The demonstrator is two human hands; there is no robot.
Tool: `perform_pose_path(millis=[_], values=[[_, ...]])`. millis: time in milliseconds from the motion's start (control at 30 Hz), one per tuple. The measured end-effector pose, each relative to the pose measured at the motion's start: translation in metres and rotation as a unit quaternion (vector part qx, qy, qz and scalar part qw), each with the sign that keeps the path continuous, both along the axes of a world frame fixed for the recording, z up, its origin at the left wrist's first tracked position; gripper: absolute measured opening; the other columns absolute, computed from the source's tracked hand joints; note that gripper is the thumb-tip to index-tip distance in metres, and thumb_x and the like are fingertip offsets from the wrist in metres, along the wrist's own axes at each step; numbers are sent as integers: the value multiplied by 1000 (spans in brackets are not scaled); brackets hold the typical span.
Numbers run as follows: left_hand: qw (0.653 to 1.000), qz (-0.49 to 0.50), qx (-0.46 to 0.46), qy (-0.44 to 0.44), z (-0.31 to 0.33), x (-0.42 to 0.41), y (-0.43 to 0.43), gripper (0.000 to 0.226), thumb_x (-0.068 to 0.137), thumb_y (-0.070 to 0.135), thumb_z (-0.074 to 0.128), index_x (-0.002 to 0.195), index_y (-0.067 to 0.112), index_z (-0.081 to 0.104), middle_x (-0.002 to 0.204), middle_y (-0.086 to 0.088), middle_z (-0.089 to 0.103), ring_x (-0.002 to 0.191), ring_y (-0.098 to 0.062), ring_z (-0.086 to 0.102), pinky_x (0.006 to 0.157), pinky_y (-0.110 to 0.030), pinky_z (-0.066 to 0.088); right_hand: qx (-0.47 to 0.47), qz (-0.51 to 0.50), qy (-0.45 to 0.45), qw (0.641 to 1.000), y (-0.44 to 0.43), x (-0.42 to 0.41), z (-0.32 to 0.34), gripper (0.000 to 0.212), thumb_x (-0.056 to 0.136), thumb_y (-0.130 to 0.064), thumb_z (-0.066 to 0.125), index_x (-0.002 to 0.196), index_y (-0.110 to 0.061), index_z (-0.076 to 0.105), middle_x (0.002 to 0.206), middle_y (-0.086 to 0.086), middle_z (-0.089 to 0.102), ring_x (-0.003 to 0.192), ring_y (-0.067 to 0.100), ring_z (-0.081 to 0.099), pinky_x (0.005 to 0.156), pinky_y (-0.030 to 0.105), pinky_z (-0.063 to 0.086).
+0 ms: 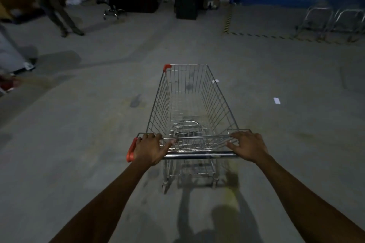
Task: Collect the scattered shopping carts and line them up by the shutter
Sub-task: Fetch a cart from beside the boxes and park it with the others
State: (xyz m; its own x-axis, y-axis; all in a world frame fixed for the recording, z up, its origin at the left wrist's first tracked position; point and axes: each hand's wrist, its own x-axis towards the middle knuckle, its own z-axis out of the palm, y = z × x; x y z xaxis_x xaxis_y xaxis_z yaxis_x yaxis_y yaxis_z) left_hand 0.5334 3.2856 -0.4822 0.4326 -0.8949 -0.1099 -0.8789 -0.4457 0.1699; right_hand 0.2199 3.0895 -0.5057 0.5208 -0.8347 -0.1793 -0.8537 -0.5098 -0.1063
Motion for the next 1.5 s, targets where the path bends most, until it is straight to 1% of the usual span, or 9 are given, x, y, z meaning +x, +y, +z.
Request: perform_pose_path(millis=[333, 433, 567, 800, 933, 1100, 1267, 1400, 1500], values=[[997, -72, -14, -13, -12, 68, -214, 92, 82, 87, 9, 124, 27, 64, 125, -6, 66, 119, -27, 57, 102, -47, 42, -18, -73, -49, 996, -168, 35, -10, 60, 86, -74, 46, 132, -38, 62, 137, -11, 61, 129, 16, 51, 105, 39, 34], [995, -91, -12, -26, -16, 86, -291, 93, 82, 88, 6, 123, 28, 64, 124, -5, 67, 119, -28, 57, 108, -51, 36, -30, -92, -59, 994, -231, 43, -14, 68, 80, -80, 38, 128, -40, 64, 132, -13, 64, 125, 14, 54, 104, 41, 38], [993, -108, 16, -31, -10, 97, -391, 85, 85, 85, 11, 126, 30, 61, 130, -2, 64, 127, -26, 53, 114, -63, 16, -33, -124, -61, 990, -311, 50, -12, 68, 80, -82, 38, 126, -39, 64, 128, -14, 66, 120, 13, 58, 101, 39, 38], [984, -168, 48, -19, -5, 108, -562, 91, 81, 87, 2, 135, 33, 53, 144, 1, 54, 136, -24, 45, 115, -67, 15, -41, -167, -52, 984, -439, 52, -3, 71, 80, -81, 32, 126, -38, 65, 130, -14, 65, 123, 12, 56, 101, 37, 40], [982, -184, 43, -20, -10, 103, -659, 85, 85, 85, 8, 136, 35, 52, 147, 3, 51, 137, -21, 44, 115, -65, 15, -44, -187, -64, 979, -521, 45, -3, 72, 78, -79, 33, 125, -37, 66, 132, -13, 64, 126, 11, 55, 102, 37, 37], [981, -191, 8, -17, -14, 77, -784, 113, 68, 92, -15, 135, 34, 54, 144, 3, 55, 135, -22, 46, 115, -64, 16, -61, -193, -73, 977, -643, 18, -4, 49, 88, -68, 52, 121, -35, 69, 126, -12, 68, 121, 10, 58, 99, 34, 37], [983, -181, 0, -17, -9, 42, -899, 119, 62, 93, -23, 133, 35, 53, 141, 5, 56, 133, -21, 47, 114, -61, 19, -40, -195, -40, 979, -755, -14, 0, 58, 88, -70, 40, 130, -37, 62, 135, -11, 63, 126, 13, 55, 106, 35, 30], [983, -182, 22, -24, -6, 19, -980, 102, 73, 90, -7, 137, 35, 51, 147, 5, 52, 137, -21, 44, 115, -62, 18, -24, -214, -13, 976, -831, -32, 4, 61, 87, -66, 34, 134, -35, 59, 140, -11, 59, 129, 13, 52, 106, 35, 29], [982, -183, 35, -16, -3, 1, -1039, 100, 72, 86, -4, 137, 34, 51, 148, 4, 50, 138, -21, 43, 116, -61, 15, -28, -217, -13, 976, -884, -47, 7, 55, 92, -63, 40, 134, -33, 59, 139, -9, 60, 129, 15, 53, 106, 37, 31]])
